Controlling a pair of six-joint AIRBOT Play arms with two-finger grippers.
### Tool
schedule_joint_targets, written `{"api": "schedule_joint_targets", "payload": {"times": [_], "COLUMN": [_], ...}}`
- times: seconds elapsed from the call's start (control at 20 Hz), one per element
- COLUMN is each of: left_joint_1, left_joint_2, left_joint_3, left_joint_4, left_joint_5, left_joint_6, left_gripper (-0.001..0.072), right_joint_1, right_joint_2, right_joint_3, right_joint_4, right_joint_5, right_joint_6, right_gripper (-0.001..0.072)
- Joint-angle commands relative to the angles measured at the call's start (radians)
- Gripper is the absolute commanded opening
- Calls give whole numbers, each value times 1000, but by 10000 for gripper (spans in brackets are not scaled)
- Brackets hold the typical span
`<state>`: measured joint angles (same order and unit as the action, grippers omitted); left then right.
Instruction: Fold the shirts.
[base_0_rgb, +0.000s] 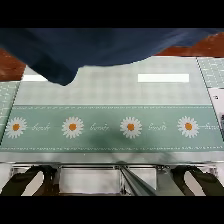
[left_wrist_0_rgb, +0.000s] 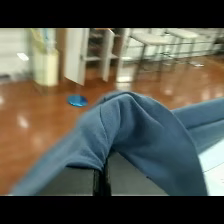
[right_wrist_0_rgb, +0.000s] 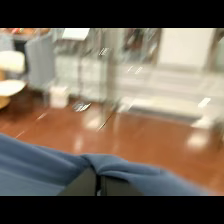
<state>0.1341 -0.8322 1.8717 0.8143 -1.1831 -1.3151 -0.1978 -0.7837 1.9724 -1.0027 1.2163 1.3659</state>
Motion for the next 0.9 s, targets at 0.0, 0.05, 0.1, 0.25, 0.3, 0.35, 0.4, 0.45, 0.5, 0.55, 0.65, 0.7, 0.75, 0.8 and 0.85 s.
{"api": "schedule_joint_targets", "payload": {"times": [0.0, 0.05, 0.1, 0.25, 0.3, 0.35, 0.4, 0.45, 0.5, 0.55, 0.65, 0.7, 0.75, 0.8, 0.85], "left_joint_1": [5, 5, 5, 5, 5, 5, 5, 5, 5, 5, 2, 2, -5, -21, -40], "left_joint_2": [94, 118, 142, 181, 184, 186, 187, 186, 184, 180, 161, 132, 87, 19, -63], "left_joint_3": [52, 52, 52, 46, 27, -18, -82, -161, -261, -368, -611, -723, -802, -858, -882], "left_joint_4": [103, 103, 104, 114, 114, 114, 114, 113, 113, 113, 113, 113, 109, 110, 111], "left_joint_5": [-113, -116, -119, -222, -275, -320, -348, -348, -343, -313, -135, -11, 89, 175, 229], "left_joint_6": [-19, -19, -19, -51, -68, -71, -71, -71, -69, -54, 6, 44, 50, 64, 90], "left_gripper": [27, 27, 27, 27, 27, 27, 27, 28, 27, 27, 28, 28, 28, 28, 28], "right_joint_1": [1, 1, 1, 1, 0, 0, 0, 0, 0, 0, 0, 0, 0, 0, 0], "right_joint_2": [120, 129, 133, 133, 133, 133, 133, 133, 133, 133, 127, 110, 76, 22, -44], "right_joint_3": [25, 25, 25, 11, -5, -41, -88, -153, -221, -305, -479, -555, -622, -671, -694], "right_joint_4": [-93, -100, -100, -113, -126, -136, -137, -135, -133, -133, -133, -133, -133, -132, -132], "right_joint_5": [57, 90, 138, 276, 309, 331, 345, 346, 342, 316, 209, 142, 76, 20, -18], "right_joint_6": [40, 53, 65, 93, 98, 108, 108, 108, 108, 106, 92, 82, 71, 68, 63], "right_gripper": [26, 26, 26, 26, 26, 26, 26, 26, 26, 26, 26, 26, 26, 26, 26]}}
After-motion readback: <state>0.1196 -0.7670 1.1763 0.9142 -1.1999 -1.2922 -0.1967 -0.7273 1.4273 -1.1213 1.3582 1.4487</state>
